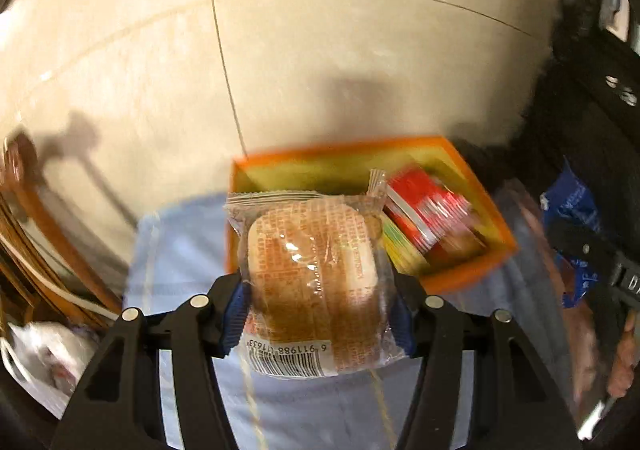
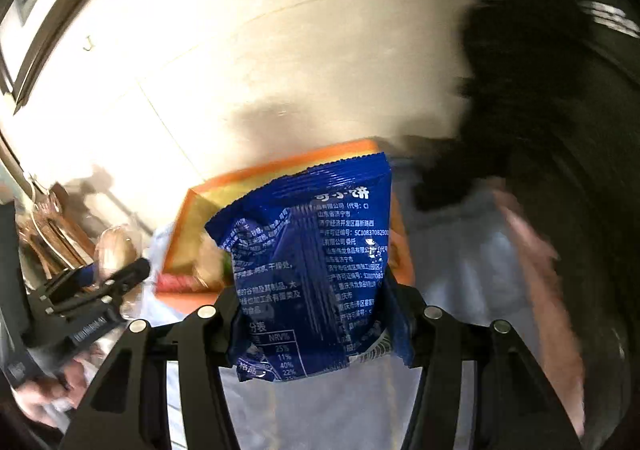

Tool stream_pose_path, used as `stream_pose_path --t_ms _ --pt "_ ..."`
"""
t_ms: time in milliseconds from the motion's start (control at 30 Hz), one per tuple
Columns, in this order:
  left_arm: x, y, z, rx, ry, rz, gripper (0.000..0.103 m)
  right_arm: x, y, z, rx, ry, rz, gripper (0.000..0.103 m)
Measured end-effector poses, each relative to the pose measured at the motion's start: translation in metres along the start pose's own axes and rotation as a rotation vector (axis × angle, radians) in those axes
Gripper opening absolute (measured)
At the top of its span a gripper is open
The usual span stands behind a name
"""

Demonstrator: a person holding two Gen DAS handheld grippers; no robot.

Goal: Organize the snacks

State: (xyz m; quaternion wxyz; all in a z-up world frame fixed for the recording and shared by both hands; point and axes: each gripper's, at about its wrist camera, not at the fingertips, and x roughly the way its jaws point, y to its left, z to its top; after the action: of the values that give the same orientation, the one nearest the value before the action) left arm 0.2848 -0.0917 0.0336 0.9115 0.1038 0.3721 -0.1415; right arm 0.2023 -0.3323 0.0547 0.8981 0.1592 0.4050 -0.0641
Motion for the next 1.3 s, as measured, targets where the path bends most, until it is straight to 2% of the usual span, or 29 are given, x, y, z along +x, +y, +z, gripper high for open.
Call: stream_pose_path --t_ms 67,133,200,267,333,467,500,533,567,633,733,867,1033,1167,1300 --pt "0.023 0.003 0.021 0.018 0.023 0.085 0.056 0.036 0.013 0.029 -0.035 0.072 -0.022 0.055" --pt "0.038 0.016 0.032 -0.043 0.069 0.056 0.055 0.064 0.022 0.047 -0.035 0.135 -0.024 0.055" --pt "0.041 0.024 0.039 -0.102 0.077 0.028 0.055 0.072 0.028 0.056 -0.037 0.137 -0.008 0.055" --pt "0.040 0.020 0.042 -0.064 0.067 0.072 0.055 0.078 0.030 0.064 -0.034 0.140 -0.018 0.055" --pt "0.041 0.017 0.042 -0.055 0.086 0.066 0.055 0.084 0.027 0.066 -0.008 0.164 -0.008 0.055" --pt "0.038 0.016 0.044 -0.044 0.086 0.102 0.055 0.096 0.031 0.064 -0.043 0.169 -0.073 0.058" --pt "0.038 0.016 0.045 -0.040 0.083 0.131 0.058 0.096 0.030 0.065 -0.036 0.164 -0.091 0.077" --pt "0.043 0.012 0.045 -0.055 0.087 0.148 0.081 0.095 0.028 0.065 -0.029 0.137 -0.119 0.100" --pt "0.041 0.013 0.047 -0.077 0.088 0.171 0.098 0.092 0.027 0.067 -0.023 0.113 -0.127 0.099" --pt "0.034 0.017 0.049 -0.105 0.052 0.197 0.099 0.087 0.026 0.068 -0.029 0.102 -0.118 0.099" --pt "0.032 0.018 0.052 -0.101 0.071 0.171 0.099 0.079 0.028 0.070 -0.049 0.085 -0.128 0.099" --pt "0.028 0.014 0.051 -0.092 0.048 0.183 0.099 0.071 0.026 0.073 -0.033 0.082 -0.116 0.099" --pt "0.021 0.018 0.043 -0.111 0.026 0.155 0.099 0.051 0.037 0.068 -0.100 0.039 -0.167 0.099" --pt "-0.026 0.019 0.010 -0.129 -0.005 0.131 0.099 0.001 0.046 0.040 -0.108 -0.029 -0.171 0.099" --pt "-0.095 0.010 -0.041 -0.153 -0.063 0.078 0.099 -0.062 0.067 -0.011 -0.164 -0.082 -0.195 0.099"
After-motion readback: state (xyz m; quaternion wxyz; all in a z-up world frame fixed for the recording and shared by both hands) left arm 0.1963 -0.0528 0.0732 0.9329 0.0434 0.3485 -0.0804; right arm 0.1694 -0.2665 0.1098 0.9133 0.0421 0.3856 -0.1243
